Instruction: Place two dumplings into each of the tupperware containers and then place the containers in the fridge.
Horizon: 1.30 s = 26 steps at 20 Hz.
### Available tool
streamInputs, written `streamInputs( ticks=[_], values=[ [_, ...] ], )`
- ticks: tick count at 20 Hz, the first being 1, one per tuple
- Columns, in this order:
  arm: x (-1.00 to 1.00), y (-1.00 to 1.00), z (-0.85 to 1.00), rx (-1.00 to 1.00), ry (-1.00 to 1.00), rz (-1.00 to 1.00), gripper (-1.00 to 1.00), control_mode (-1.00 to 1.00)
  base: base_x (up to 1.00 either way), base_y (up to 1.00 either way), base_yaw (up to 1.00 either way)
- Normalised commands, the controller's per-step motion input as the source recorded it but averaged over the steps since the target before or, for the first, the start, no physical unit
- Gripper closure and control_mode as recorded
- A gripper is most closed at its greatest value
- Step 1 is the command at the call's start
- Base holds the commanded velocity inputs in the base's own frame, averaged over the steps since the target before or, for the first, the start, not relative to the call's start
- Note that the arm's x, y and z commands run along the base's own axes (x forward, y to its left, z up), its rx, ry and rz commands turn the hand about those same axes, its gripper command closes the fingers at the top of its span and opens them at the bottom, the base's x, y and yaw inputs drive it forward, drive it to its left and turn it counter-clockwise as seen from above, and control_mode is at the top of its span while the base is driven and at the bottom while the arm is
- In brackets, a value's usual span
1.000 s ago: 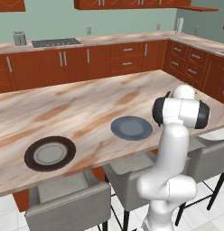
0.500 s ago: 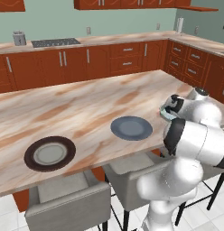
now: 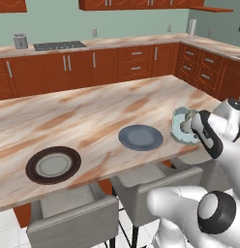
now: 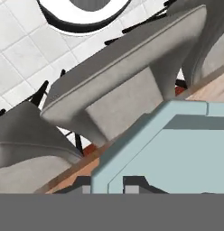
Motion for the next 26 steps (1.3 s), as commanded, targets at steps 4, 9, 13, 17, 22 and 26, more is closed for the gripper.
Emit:
streamInputs(
  ticks=[4, 9, 13, 17, 22, 26],
  values=[
    [-0.78, 0.82, 0.05, -0.39, 0.14, 0.53, 1.0, -1.0, 0.0, 0.0, 0.0],
    [-0.27, 0.88, 0.02, -0.34, 0.14, 0.44, 1.0, -1.0, 0.0, 0.0, 0.0],
    [0.0, 0.2, 0.0, -0.01, 0.06, 0.38, 1.0, -1.0, 0.0, 0.0, 0.0],
    [0.1, 0.06, 0.11, 0.0, 0.13, 0.34, 1.0, -1.0, 0.0, 0.0, 0.0],
    [0.1, 0.13, 0.06, -0.04, 0.14, 0.23, 1.0, -1.0, 0.0, 0.0, 0.0],
    [0.0, 0.09, 0.03, -0.03, 0.05, 0.09, 1.0, 1.0, -0.1, 0.05, 0.08]
  ],
)
